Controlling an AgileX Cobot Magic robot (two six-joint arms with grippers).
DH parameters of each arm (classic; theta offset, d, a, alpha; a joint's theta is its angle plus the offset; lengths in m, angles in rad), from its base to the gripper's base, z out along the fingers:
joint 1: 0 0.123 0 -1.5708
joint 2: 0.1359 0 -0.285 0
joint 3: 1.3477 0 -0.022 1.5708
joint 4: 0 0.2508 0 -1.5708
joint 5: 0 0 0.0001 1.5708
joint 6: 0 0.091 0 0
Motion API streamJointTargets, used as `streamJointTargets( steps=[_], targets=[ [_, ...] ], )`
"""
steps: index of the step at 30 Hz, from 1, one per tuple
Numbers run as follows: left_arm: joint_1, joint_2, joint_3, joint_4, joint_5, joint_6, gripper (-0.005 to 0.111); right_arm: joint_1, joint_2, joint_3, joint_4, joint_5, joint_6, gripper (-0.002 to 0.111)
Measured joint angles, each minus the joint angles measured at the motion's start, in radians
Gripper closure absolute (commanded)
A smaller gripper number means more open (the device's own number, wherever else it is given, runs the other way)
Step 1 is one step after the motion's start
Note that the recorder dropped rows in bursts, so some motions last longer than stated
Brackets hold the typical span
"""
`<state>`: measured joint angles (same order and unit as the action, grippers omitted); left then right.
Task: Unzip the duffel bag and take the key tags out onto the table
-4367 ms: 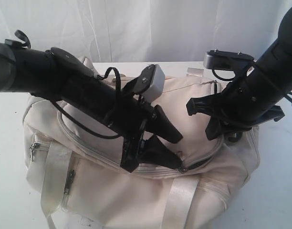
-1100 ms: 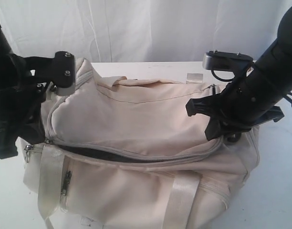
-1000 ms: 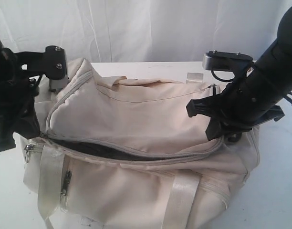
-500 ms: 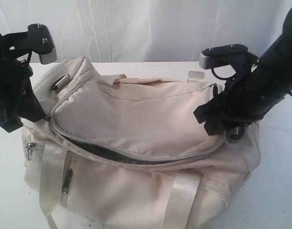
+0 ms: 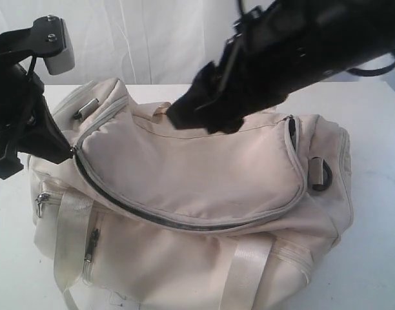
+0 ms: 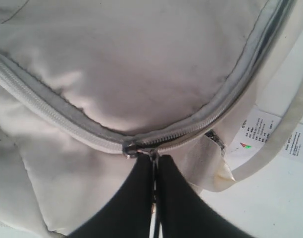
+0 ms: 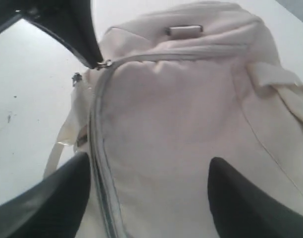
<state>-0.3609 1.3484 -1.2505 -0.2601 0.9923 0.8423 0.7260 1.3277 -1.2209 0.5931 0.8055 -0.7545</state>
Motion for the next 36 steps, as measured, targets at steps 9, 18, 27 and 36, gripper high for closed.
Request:
streamJointTargets(
  steps=[9,18,27,36],
  targets=[
    [0.000,0.000,0.000,0.090,0.003,-0.036,0.107,0.289,0.186,0.000,-0.297,-0.262,0.113,0.044],
    [0.000,0.000,0.000,0.104,-0.064,-0.047,0.107,0.361,0.293,0.005,-0.458,-0.342,0.283,0.044],
    [0.000,0.000,0.000,0.101,-0.118,-0.047,0.107,0.390,0.324,0.005,-0.460,-0.394,0.318,0.064],
    [0.000,0.012,0.005,0.096,-0.244,-0.047,0.107,0.390,0.348,0.005,-0.466,-0.351,0.442,0.108]
  ],
)
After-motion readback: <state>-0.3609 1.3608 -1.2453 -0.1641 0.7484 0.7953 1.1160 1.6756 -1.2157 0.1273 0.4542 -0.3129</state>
